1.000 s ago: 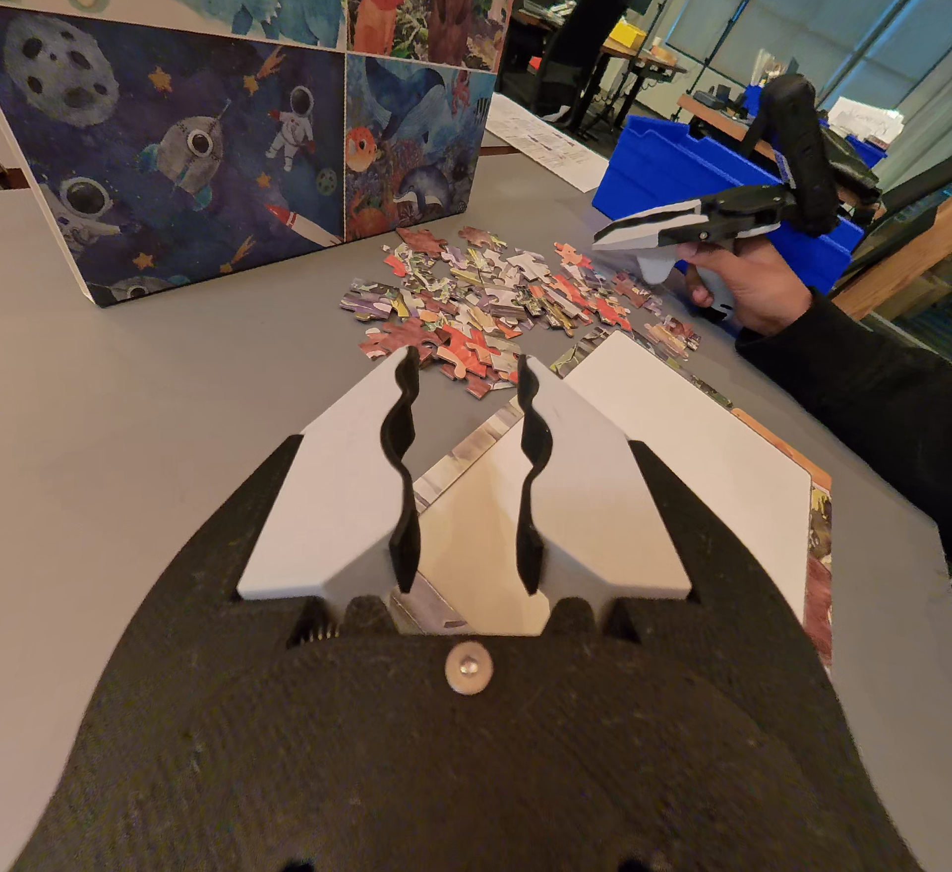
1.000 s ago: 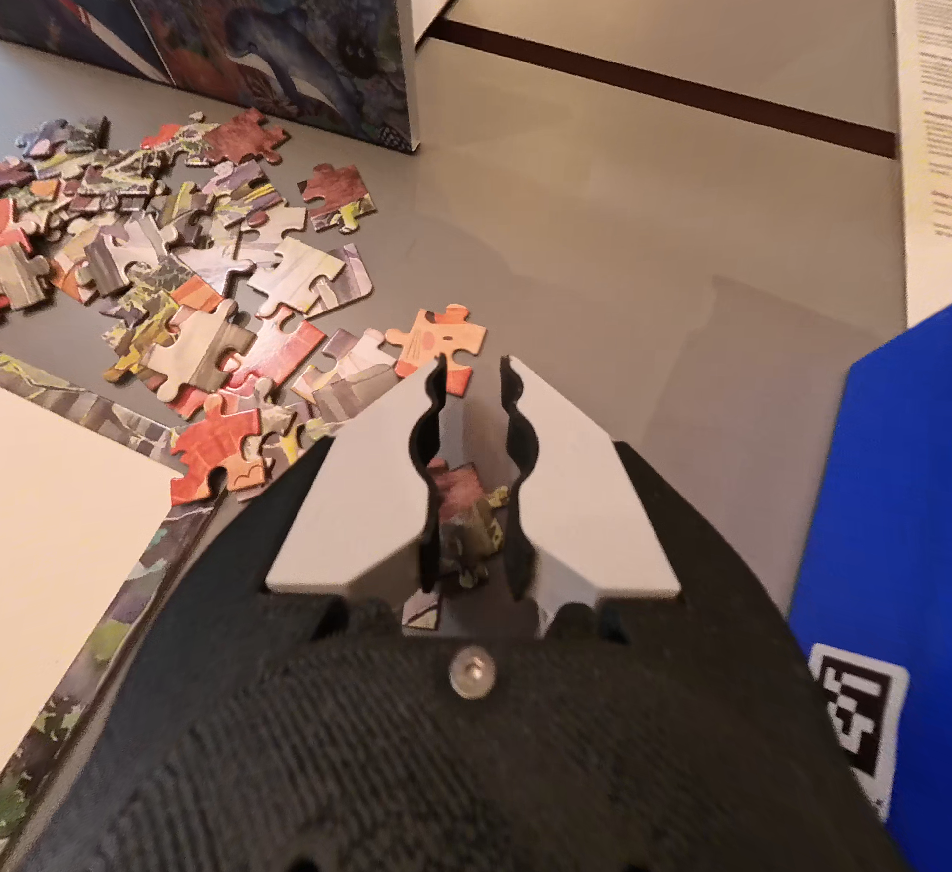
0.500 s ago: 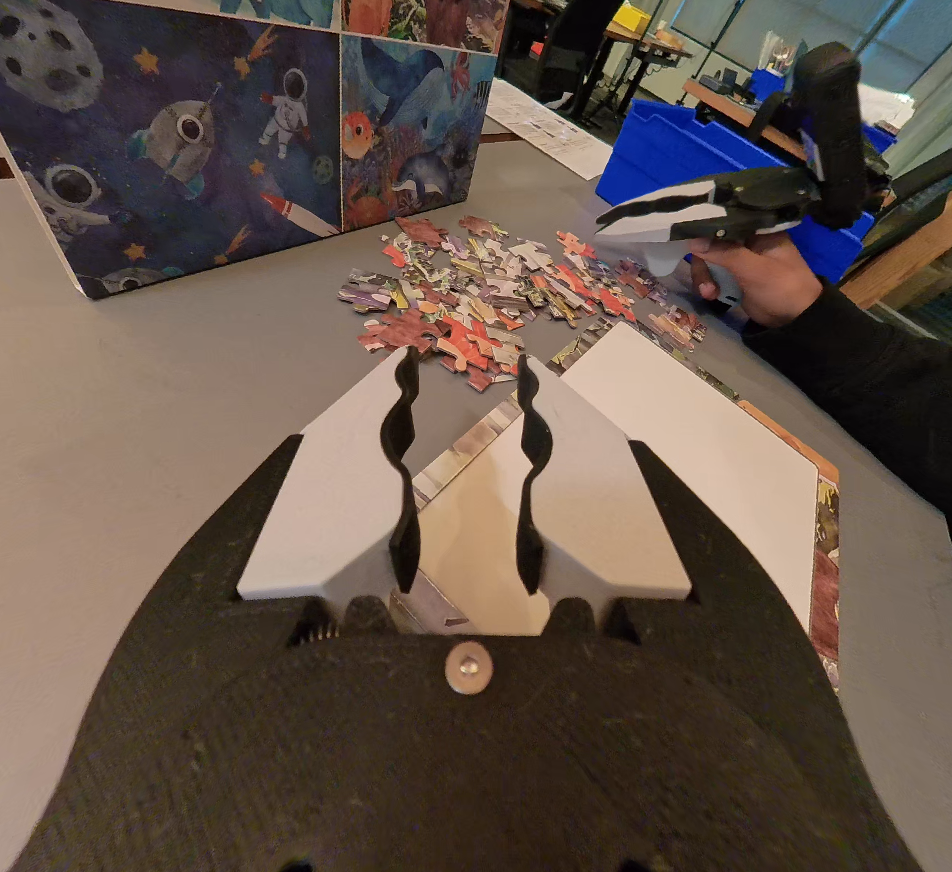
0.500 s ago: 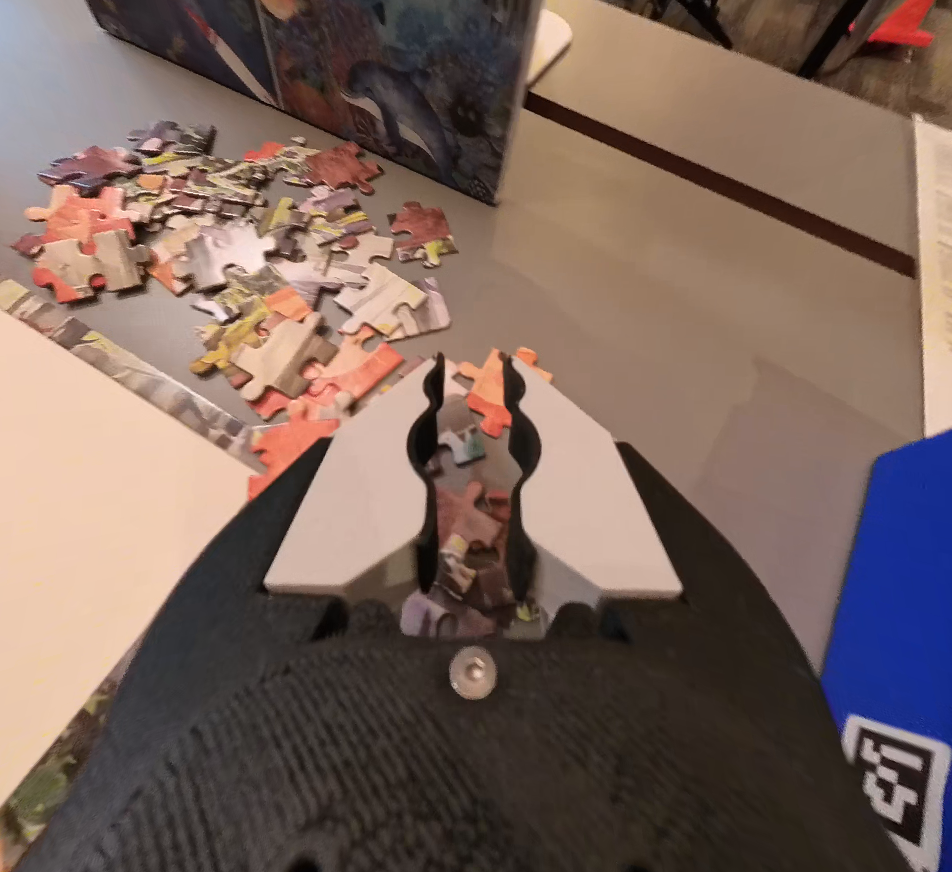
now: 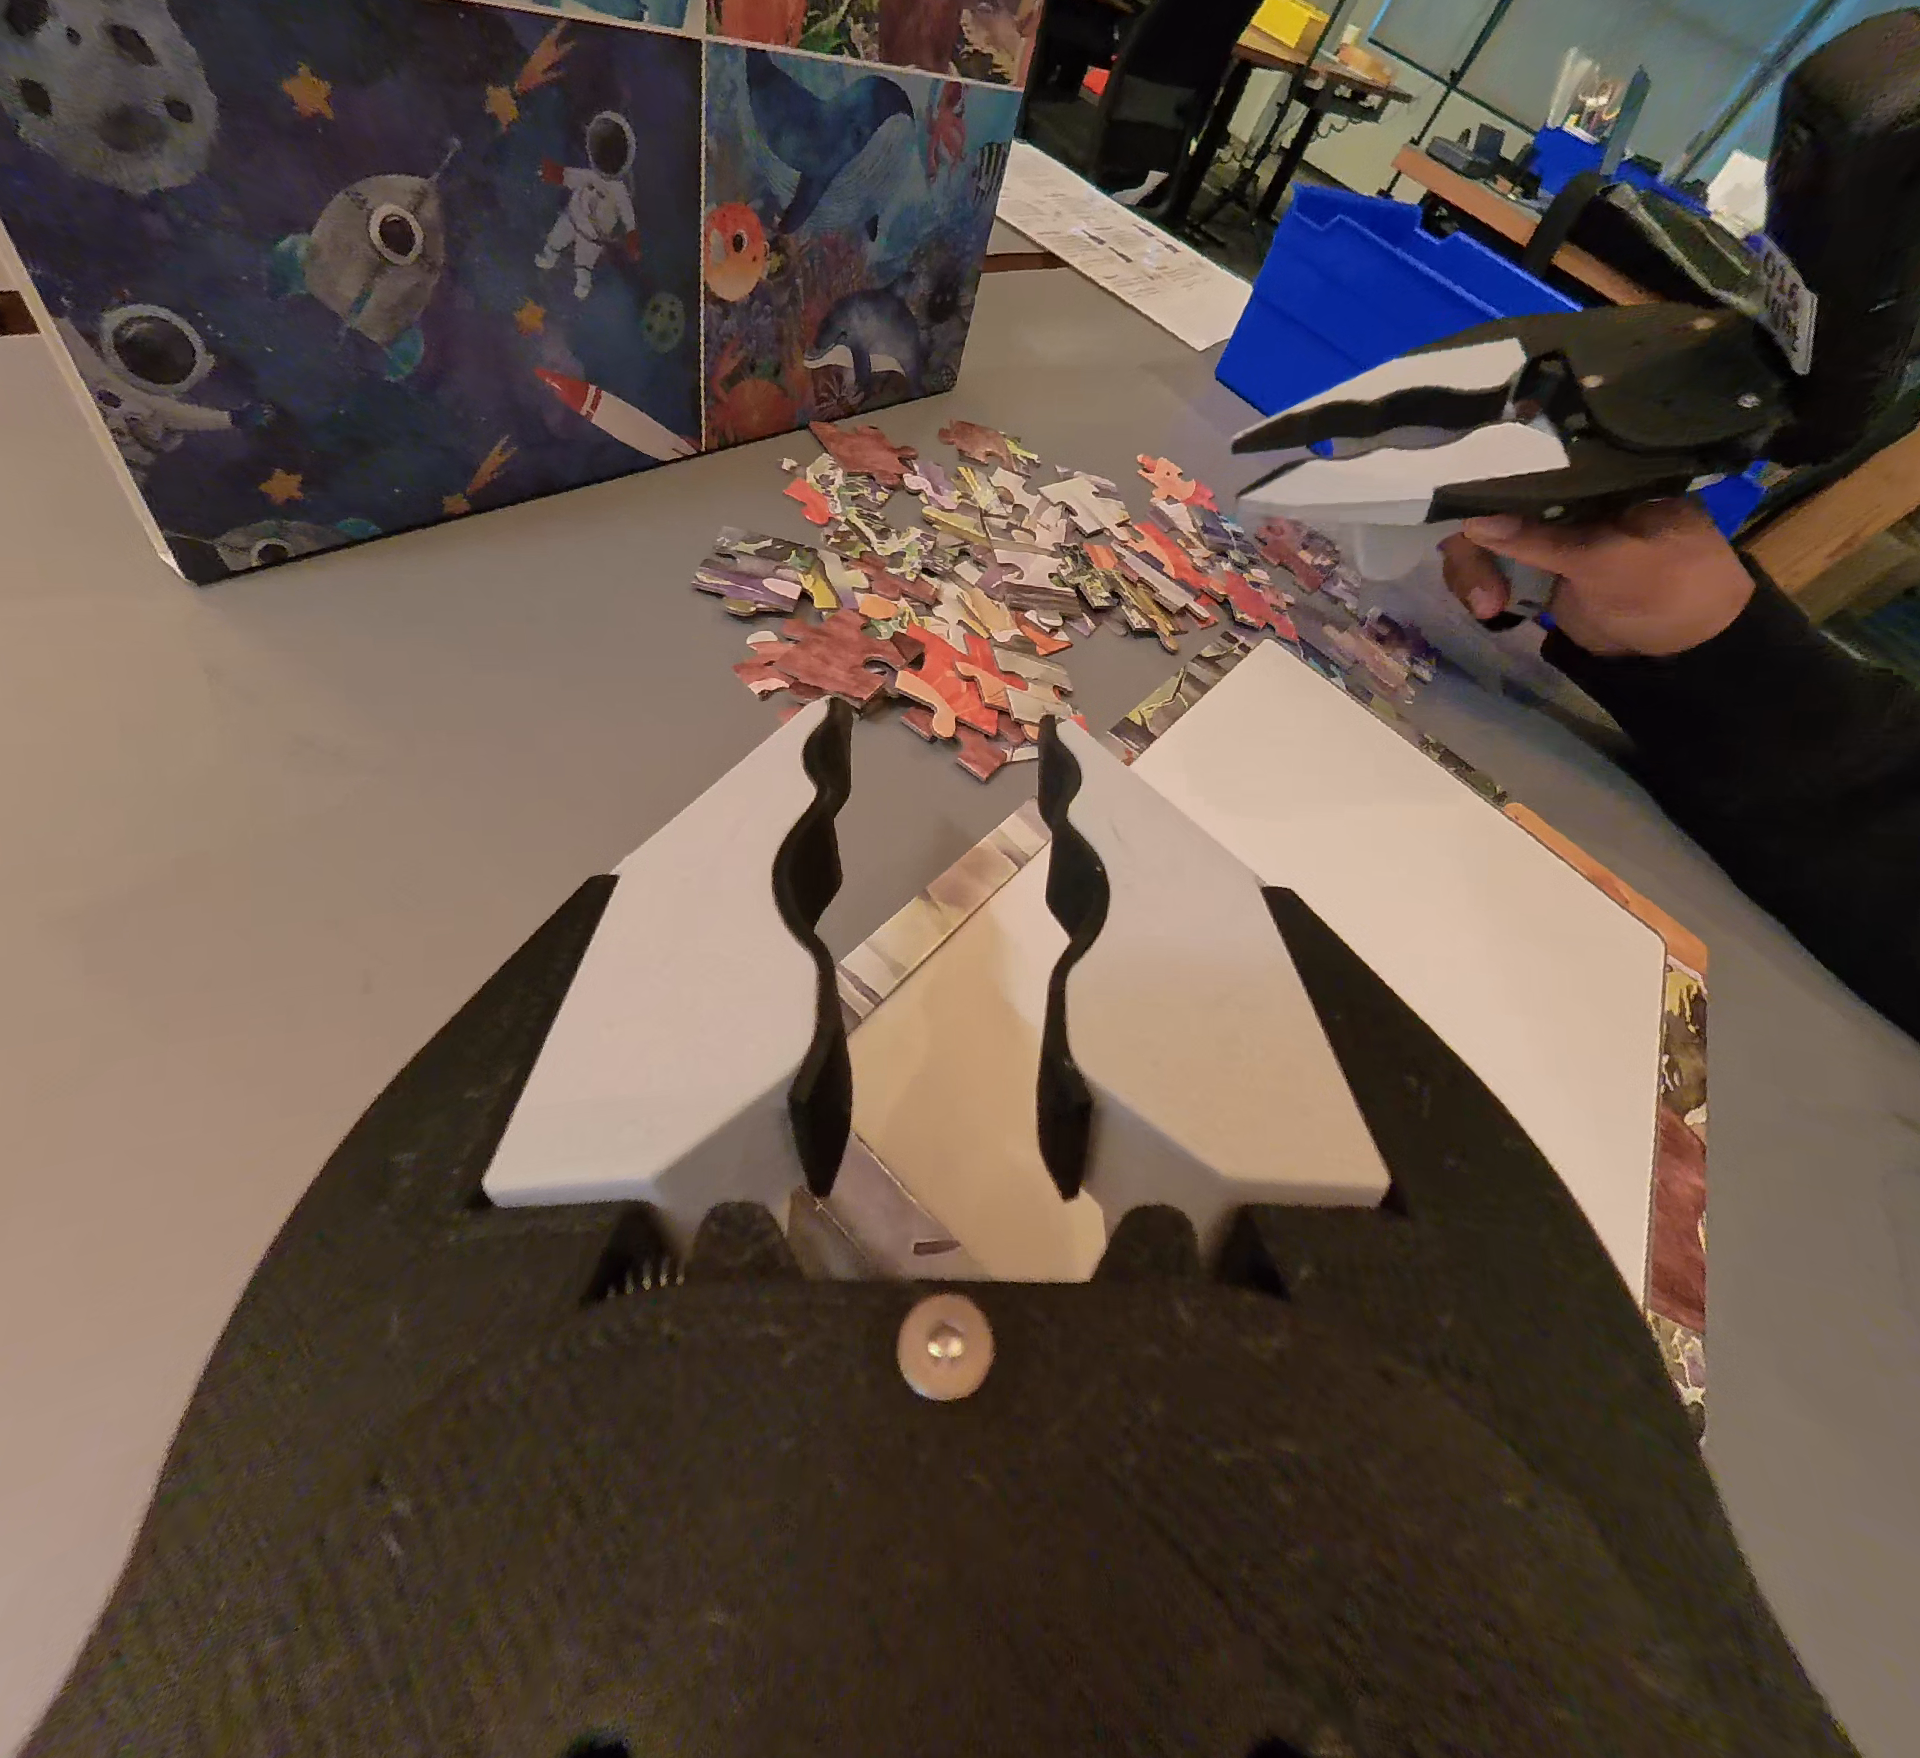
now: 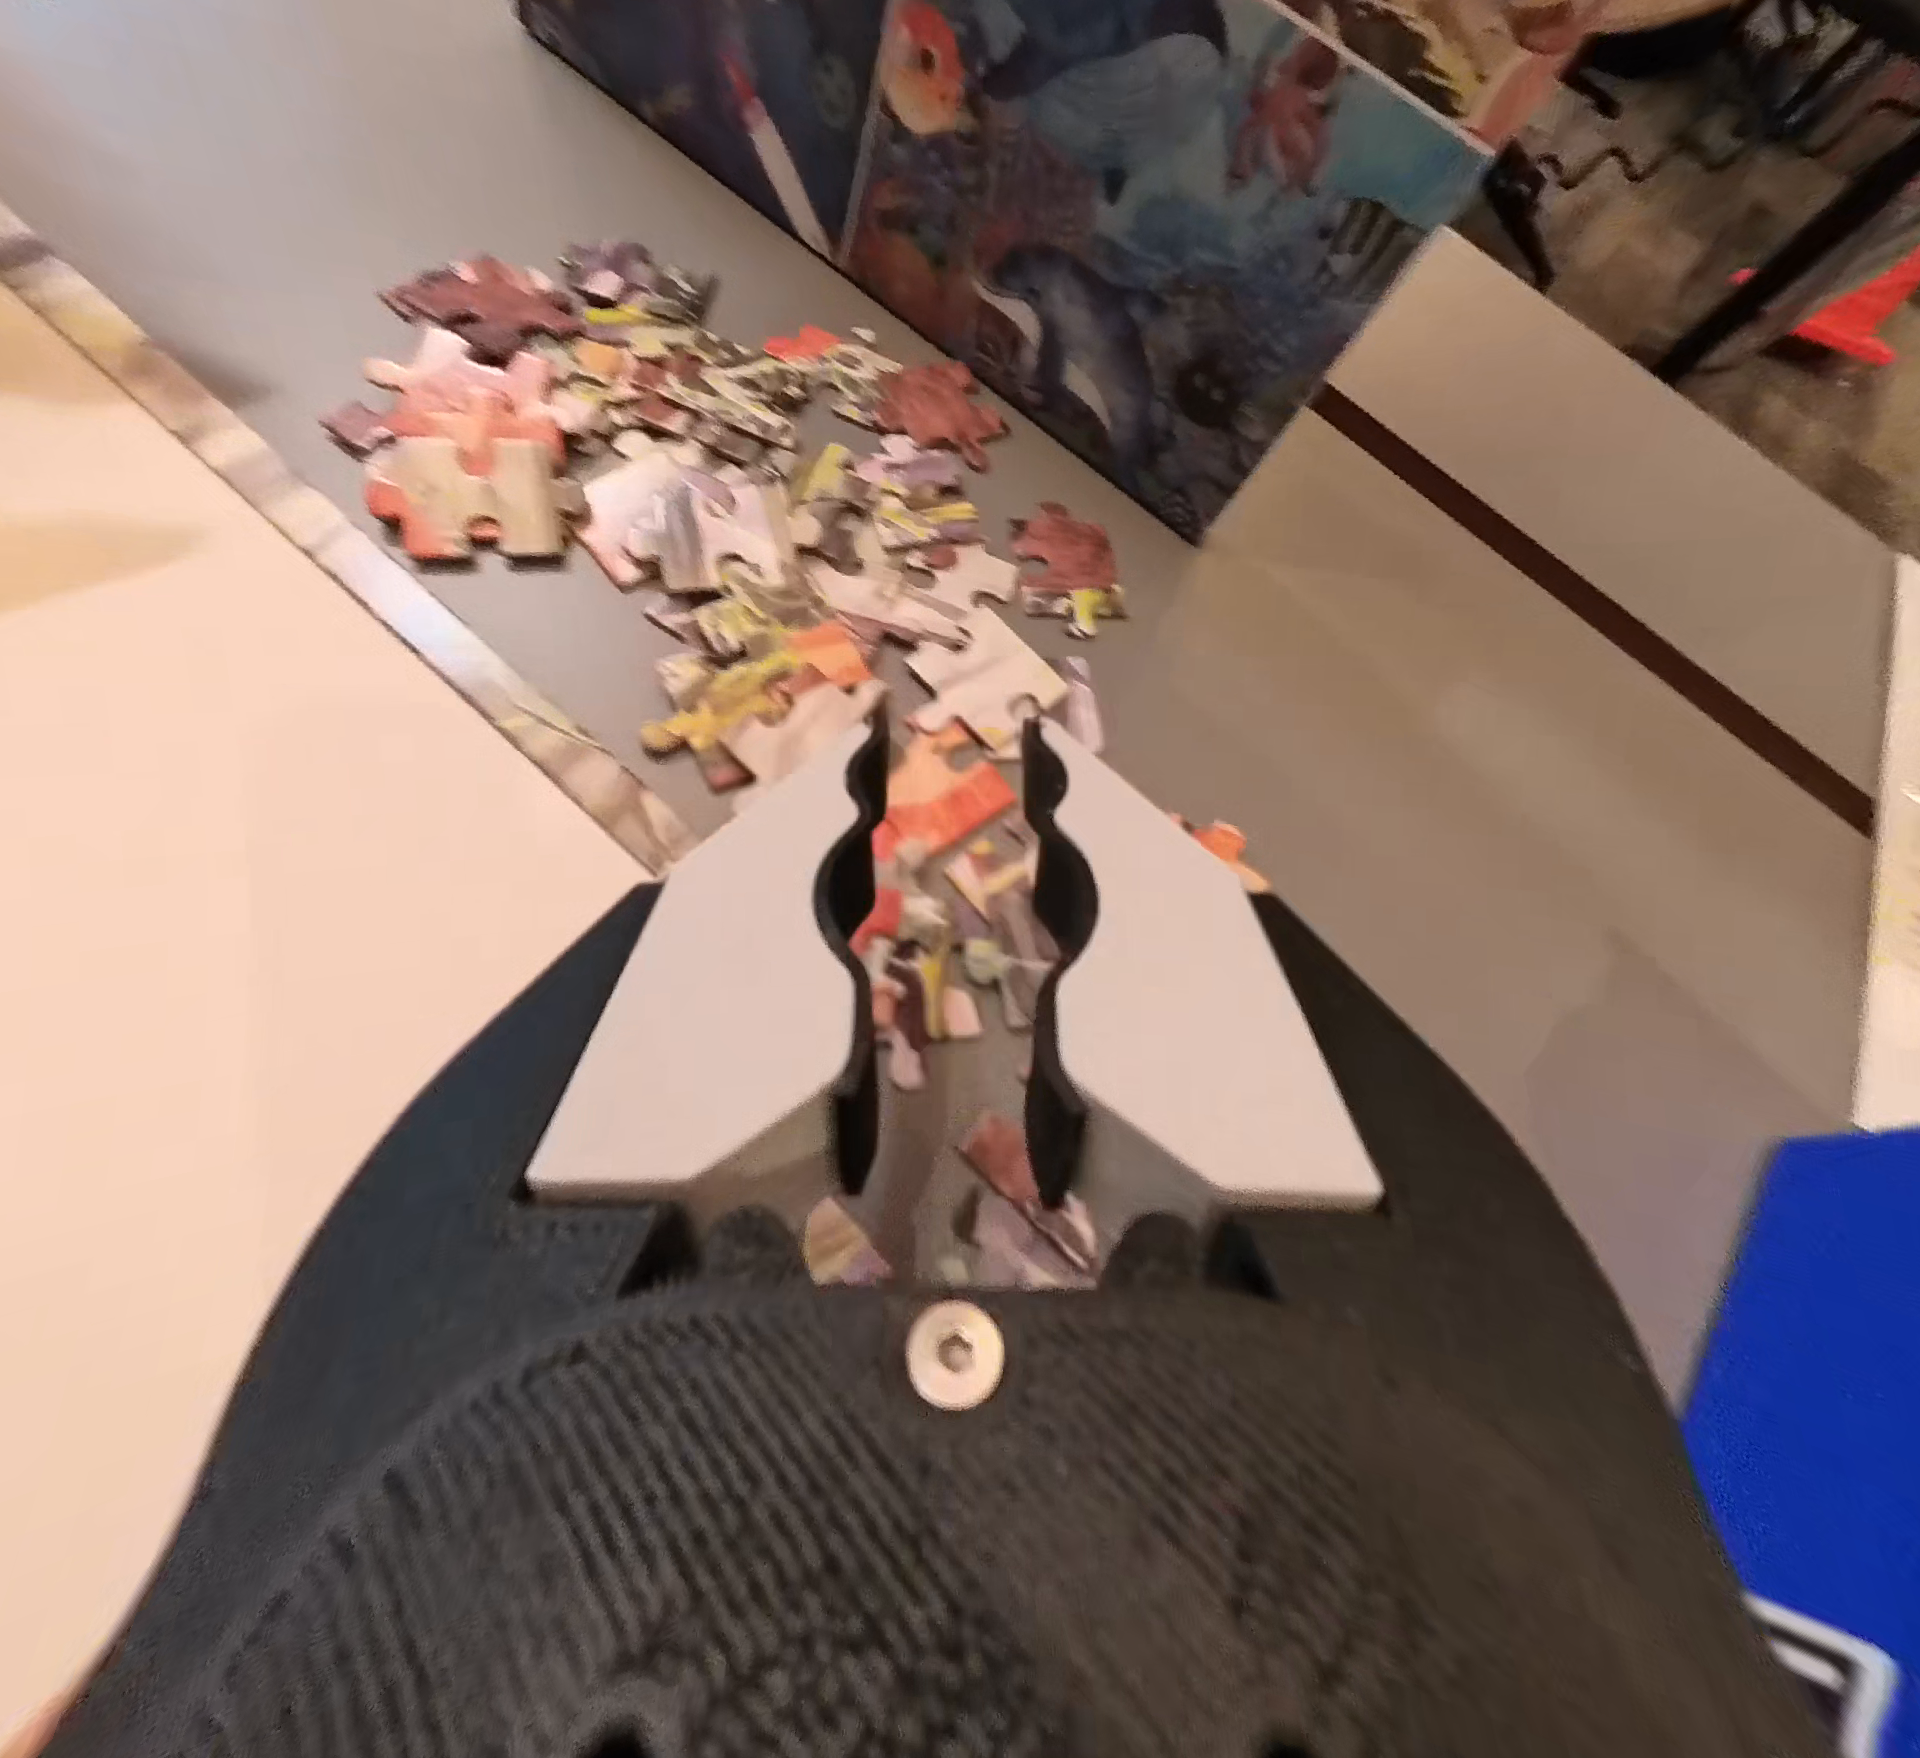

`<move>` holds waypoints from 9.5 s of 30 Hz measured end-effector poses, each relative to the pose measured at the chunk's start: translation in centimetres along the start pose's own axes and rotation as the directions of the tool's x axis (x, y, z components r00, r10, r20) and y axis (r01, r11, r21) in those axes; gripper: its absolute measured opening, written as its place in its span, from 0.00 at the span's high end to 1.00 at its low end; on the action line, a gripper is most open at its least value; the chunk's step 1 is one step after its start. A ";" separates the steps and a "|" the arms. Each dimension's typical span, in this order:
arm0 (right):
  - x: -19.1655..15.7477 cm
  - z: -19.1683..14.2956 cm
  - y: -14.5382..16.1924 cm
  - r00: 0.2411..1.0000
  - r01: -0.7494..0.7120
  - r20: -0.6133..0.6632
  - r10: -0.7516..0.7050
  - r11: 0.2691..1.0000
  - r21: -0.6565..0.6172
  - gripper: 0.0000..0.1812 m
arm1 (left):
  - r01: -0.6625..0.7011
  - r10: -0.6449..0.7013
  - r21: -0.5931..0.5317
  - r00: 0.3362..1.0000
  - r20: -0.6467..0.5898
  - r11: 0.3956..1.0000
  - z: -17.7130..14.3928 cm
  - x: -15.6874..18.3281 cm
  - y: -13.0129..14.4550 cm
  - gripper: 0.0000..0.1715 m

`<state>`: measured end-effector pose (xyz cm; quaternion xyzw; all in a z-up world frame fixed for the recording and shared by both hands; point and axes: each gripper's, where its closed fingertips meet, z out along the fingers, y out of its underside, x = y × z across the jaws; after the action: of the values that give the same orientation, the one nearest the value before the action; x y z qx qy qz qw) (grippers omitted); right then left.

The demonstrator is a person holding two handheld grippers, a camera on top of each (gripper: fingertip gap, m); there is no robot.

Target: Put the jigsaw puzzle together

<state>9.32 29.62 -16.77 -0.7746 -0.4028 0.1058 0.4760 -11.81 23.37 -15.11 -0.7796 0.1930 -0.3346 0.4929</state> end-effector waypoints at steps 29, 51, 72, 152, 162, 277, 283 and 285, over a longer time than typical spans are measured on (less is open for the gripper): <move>4.7 -0.3 4.9 0.984 -0.165 -0.089 0.155 0.979 -0.123 0.71 | 0.010 -0.011 -0.004 1.000 -0.013 1.000 0.0 0.1 0.1 0.80; -0.1 1.7 4.5 0.987 -0.120 0.078 0.142 0.965 -0.232 0.81 | 0.030 -0.030 -0.005 0.999 -0.030 1.000 0.1 0.2 0.1 0.80; 0.8 1.3 4.9 0.963 -0.234 0.077 0.258 0.944 -0.231 0.81 | 0.025 -0.025 -0.006 0.999 -0.028 1.000 0.1 0.2 0.2 0.80; 6.6 2.1 4.2 0.969 -0.247 -0.046 0.243 0.958 -0.147 0.81 | 0.006 -0.007 -0.022 0.999 -0.044 1.000 0.4 0.9 0.4 0.80; 2.6 1.9 0.3 0.942 -0.299 0.160 0.296 0.954 -0.004 0.83 | 0.008 -0.010 -0.028 0.999 -0.045 1.000 0.5 1.0 0.5 0.80; -4.2 0.0 -1.6 0.739 -0.442 0.499 0.453 0.885 -0.149 0.88 | -0.323 0.308 -0.196 0.946 -0.106 0.926 5.8 3.7 1.7 0.93; -3.8 -0.8 -2.8 0.759 -0.435 0.503 0.412 0.897 -0.078 0.89 | -0.374 0.316 -0.386 0.926 -0.207 0.843 8.8 3.6 3.8 0.80; -3.7 -0.9 -2.8 0.756 -0.439 0.508 0.413 0.895 -0.074 0.89 | -0.419 0.350 -0.456 0.907 -0.233 0.785 9.2 3.2 4.8 0.78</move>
<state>5.90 26.94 -14.75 -0.7771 -0.3248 0.4228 0.3343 -2.89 25.11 -21.06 -0.7989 0.4603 -0.2181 0.3197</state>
